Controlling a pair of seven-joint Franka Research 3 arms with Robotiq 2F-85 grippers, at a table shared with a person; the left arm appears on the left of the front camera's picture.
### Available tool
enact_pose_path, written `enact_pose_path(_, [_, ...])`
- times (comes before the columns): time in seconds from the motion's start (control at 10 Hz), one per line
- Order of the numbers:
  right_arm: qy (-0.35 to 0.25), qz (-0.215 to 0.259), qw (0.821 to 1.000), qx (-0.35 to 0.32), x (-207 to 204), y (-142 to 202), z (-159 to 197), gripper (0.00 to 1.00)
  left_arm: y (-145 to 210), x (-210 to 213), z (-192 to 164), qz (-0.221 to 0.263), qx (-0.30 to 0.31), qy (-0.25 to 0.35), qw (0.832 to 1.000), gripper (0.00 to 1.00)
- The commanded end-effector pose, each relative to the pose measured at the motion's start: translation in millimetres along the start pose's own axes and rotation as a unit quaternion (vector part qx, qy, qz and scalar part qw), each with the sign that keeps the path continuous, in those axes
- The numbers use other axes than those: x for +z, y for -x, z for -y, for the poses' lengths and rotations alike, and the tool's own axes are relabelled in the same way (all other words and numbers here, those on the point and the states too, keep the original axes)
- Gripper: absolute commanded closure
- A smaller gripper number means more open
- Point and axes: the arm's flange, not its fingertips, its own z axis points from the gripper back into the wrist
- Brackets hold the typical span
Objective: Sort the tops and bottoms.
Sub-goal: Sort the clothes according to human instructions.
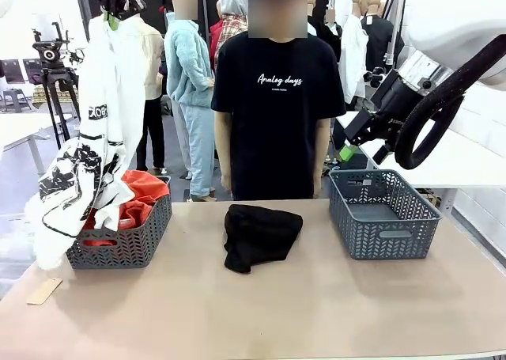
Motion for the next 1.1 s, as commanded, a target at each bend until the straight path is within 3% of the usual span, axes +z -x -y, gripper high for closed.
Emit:
enact_pose_path(0.0, [0.003, -0.002, 1.0, -0.001, -1, 3, 0, 0.0, 0, 7, -11, 0.02, 0.002, -0.008, 1.0, 1.0])
enact_pose_path(0.3, [0.003, -0.002, 1.0, -0.001, -1, 3, 0, 0.0, 0, 3, -3, 0.008, 0.003, -0.002, 1.0, 1.0])
enact_pose_path(0.5, [0.003, -0.002, 1.0, -0.001, -1, 3, 0, 0.0, -16, -88, -30, -0.042, 0.093, 0.088, 0.991, 1.0])
enact_pose_path(0.7, [0.003, -0.002, 1.0, -0.001, -1, 3, 0, 0.0, -22, -167, -41, -0.053, 0.158, 0.133, 0.977, 1.0])
enact_pose_path(0.8, [0.003, -0.002, 1.0, -0.001, -1, 3, 0, 0.0, -25, -205, -43, -0.081, 0.165, 0.16, 0.97, 1.0])
enact_pose_path(1.0, [0.003, -0.002, 1.0, -0.001, -1, 3, 0, 0.0, -28, -238, -21, -0.114, 0.132, 0.201, 0.964, 1.0])
